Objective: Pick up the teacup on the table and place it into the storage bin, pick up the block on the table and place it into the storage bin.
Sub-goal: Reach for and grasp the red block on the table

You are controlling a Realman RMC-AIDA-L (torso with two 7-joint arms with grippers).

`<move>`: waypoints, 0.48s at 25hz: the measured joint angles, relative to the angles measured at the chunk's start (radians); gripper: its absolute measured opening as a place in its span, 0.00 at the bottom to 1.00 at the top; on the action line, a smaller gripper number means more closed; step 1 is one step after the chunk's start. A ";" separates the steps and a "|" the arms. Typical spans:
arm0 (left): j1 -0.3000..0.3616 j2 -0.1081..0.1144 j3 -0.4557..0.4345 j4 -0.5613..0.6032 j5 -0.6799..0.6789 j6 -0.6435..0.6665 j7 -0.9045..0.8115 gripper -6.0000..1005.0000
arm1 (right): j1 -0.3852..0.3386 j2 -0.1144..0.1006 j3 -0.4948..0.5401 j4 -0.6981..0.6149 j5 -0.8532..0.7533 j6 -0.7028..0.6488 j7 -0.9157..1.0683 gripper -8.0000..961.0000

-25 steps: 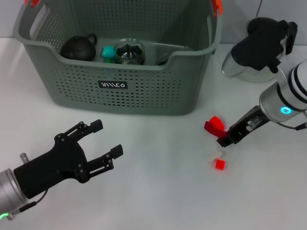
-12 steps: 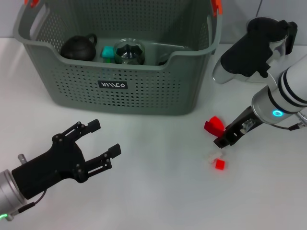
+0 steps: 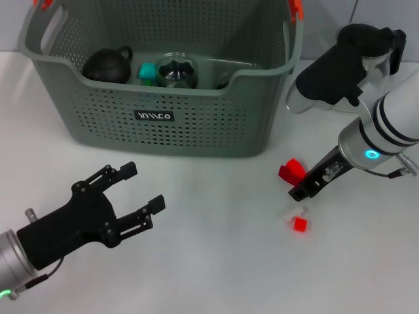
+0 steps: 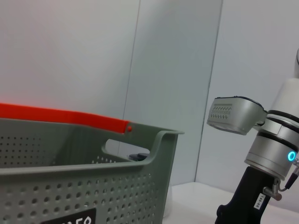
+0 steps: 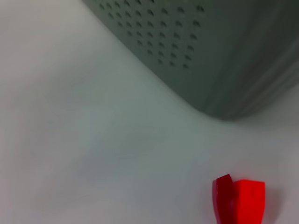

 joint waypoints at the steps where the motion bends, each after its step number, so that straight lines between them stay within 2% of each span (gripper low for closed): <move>1: 0.000 0.000 0.000 0.000 0.000 -0.003 0.000 0.84 | 0.005 0.000 0.000 0.010 0.000 0.004 0.000 0.52; 12: 0.003 0.000 -0.011 -0.007 0.000 -0.017 0.000 0.84 | 0.017 0.000 -0.009 0.019 0.037 -0.015 -0.007 0.51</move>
